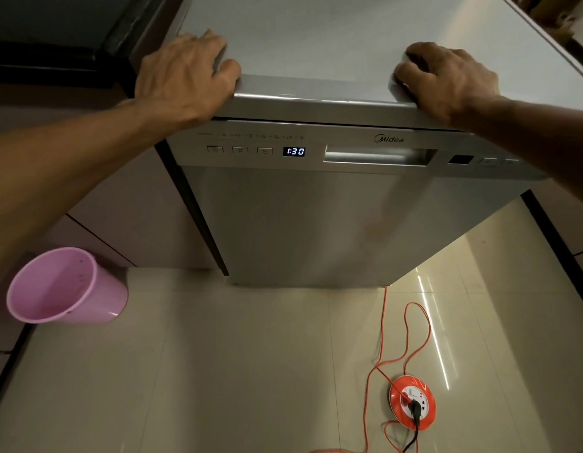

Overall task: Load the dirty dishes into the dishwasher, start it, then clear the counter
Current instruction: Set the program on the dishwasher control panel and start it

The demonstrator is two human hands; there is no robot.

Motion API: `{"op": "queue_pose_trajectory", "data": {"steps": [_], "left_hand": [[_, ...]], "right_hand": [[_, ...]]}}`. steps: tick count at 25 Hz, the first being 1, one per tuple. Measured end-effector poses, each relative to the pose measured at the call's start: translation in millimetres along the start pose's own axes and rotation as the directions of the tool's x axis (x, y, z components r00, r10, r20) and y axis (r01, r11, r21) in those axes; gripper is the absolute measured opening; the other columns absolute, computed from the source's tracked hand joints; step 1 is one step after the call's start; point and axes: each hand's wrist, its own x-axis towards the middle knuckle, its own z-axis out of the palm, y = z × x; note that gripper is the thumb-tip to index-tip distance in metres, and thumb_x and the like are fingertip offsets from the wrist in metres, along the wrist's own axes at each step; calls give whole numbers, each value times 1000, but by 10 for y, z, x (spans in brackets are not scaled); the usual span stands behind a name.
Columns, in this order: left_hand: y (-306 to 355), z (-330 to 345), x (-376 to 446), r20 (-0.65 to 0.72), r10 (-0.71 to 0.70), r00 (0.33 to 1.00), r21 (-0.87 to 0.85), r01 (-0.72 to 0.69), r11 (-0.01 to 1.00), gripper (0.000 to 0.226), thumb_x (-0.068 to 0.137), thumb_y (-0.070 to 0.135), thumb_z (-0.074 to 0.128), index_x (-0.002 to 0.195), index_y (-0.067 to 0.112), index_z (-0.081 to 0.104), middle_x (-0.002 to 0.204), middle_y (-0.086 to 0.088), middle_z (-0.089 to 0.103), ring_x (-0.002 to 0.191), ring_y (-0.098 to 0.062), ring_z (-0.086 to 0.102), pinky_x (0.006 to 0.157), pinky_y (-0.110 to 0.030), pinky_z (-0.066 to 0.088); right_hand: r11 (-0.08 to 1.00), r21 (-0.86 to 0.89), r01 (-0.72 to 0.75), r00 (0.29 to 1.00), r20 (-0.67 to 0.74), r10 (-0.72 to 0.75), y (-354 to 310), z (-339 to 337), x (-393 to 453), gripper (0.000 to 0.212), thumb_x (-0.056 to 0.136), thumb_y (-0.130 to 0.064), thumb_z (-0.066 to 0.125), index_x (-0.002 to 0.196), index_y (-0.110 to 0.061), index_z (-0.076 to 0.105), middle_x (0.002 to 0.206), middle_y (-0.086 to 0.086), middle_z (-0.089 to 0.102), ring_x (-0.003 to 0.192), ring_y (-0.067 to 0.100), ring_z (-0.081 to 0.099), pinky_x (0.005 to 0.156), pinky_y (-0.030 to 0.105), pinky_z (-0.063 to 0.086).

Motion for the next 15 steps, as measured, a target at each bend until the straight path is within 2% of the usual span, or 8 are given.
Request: {"op": "queue_pose_trajectory", "data": {"steps": [2, 5, 7, 9, 11, 13, 15], "left_hand": [[12, -14, -3, 25, -9, 1000, 2, 9, 1000, 38, 95, 37, 28, 106, 7, 47, 102, -20, 51, 96, -35, 49, 75, -43, 34], [19, -31, -1, 48, 4, 999, -11, -4, 1000, 35, 95, 38, 27, 103, 9, 45, 97, -12, 46, 91, -28, 43, 75, -40, 31], [22, -49, -1, 73, 1, 997, -8, -1, 1000, 33, 95, 38, 27, 103, 10, 43, 101, -12, 46, 95, -28, 44, 78, -41, 32], [20, -48, 5, 114, -13, 993, 3, 13, 1000, 35, 96, 38, 27, 107, 9, 43, 112, -16, 48, 109, -33, 46, 84, -45, 35], [-1, -35, 25, 180, -32, 983, 8, 32, 999, 48, 95, 43, 24, 121, 7, 42, 128, -18, 47, 121, -36, 44, 95, -50, 38], [-35, -22, 51, 240, -59, 969, 10, 58, 998, 62, 93, 49, 19, 136, 7, 35, 144, -17, 39, 131, -34, 37, 105, -54, 34], [-47, -21, 59, 273, -78, 959, 17, 76, 997, 69, 92, 53, 16, 144, 9, 29, 154, -13, 30, 139, -30, 31, 110, -56, 29]], "right_hand": [[1000, 6, 1, 1000, 7, -2, -1, -5, 2, 53, 91, -58, 29, 130, -28, 47, 133, 10, 54, 119, 34, 47, 89, 48, 38], [1000, 8, -6, 1000, 13, 6, -14, -20, -13, 53, 91, -57, 30, 131, -27, 46, 135, 10, 53, 121, 34, 46, 91, 48, 37], [1000, 6, -8, 1000, 13, 8, -28, -28, -19, 52, 92, -55, 31, 133, -26, 46, 138, 10, 51, 123, 34, 45, 93, 48, 37], [1000, 7, -7, 1000, 11, 7, -40, -43, -32, 52, 93, -54, 31, 135, -26, 45, 139, 10, 50, 124, 34, 44, 96, 47, 36], [1000, 8, -6, 1000, 11, 6, -41, -48, -37, 53, 93, -54, 31, 137, -26, 44, 141, 9, 50, 127, 33, 43, 98, 47, 35], [1000, 12, -7, 1000, 14, 6, -38, -46, -36, 55, 93, -54, 31, 138, -26, 43, 142, 8, 49, 129, 31, 41, 100, 47, 34], [1000, 18, -5, 1000, 20, 4, -39, -52, -34, 56, 92, -54, 31, 139, -26, 42, 142, 8, 48, 130, 30, 41, 102, 46, 33]]}}
